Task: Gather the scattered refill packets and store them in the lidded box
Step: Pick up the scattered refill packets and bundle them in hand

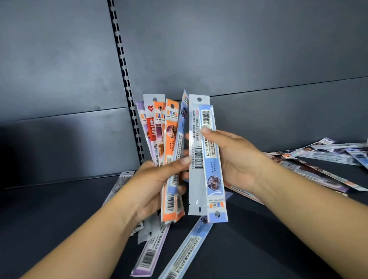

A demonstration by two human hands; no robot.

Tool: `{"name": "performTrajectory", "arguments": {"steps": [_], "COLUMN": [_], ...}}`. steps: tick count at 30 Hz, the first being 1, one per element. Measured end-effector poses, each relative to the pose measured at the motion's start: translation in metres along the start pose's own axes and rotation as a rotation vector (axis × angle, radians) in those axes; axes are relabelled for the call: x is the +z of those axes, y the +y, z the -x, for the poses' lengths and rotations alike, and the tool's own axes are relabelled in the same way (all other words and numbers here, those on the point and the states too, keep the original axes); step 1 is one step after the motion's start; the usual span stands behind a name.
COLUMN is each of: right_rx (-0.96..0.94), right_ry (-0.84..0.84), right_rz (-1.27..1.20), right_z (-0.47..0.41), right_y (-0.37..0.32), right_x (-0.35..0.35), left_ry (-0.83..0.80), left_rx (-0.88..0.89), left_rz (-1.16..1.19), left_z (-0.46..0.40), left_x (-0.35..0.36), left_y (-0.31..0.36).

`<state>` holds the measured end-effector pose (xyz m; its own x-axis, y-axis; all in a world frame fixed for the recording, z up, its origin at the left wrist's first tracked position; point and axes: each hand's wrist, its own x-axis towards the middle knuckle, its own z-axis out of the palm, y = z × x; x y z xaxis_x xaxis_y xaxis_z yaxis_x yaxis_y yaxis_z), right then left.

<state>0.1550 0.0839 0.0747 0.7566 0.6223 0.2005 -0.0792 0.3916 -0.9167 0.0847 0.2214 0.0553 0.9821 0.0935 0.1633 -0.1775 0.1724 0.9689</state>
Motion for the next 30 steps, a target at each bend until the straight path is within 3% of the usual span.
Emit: {"name": "performTrajectory", "arguments": {"steps": [4, 9, 13, 19, 26, 30], "right_rx": [0.005, -0.089, -0.047, -0.320, -0.324, -0.421], "right_ry": [0.001, 0.260, 0.286, 0.438, 0.353, 0.241], "right_rz": [0.001, 0.012, 0.087, 0.100, -0.262, -0.145], "right_z": [0.002, 0.002, 0.008, 0.010, 0.010, 0.009], "right_y": [0.001, -0.014, -0.022, -0.034, -0.031, -0.022], "right_x": [0.006, -0.001, -0.003, -0.008, -0.005, -0.003], "left_ry": [0.081, 0.166, 0.171, 0.156, 0.119, 0.134], "left_rx": [0.072, 0.101, 0.078, 0.050, 0.073, 0.110], "left_rz": [-0.047, -0.023, -0.062, -0.022, 0.043, 0.146], "left_z": [0.000, -0.004, -0.004, -0.006, -0.005, -0.005], "left_x": [0.001, -0.002, -0.004, -0.004, -0.005, -0.007], "left_y": [0.001, 0.003, 0.001, 0.000, 0.003, 0.006]}}
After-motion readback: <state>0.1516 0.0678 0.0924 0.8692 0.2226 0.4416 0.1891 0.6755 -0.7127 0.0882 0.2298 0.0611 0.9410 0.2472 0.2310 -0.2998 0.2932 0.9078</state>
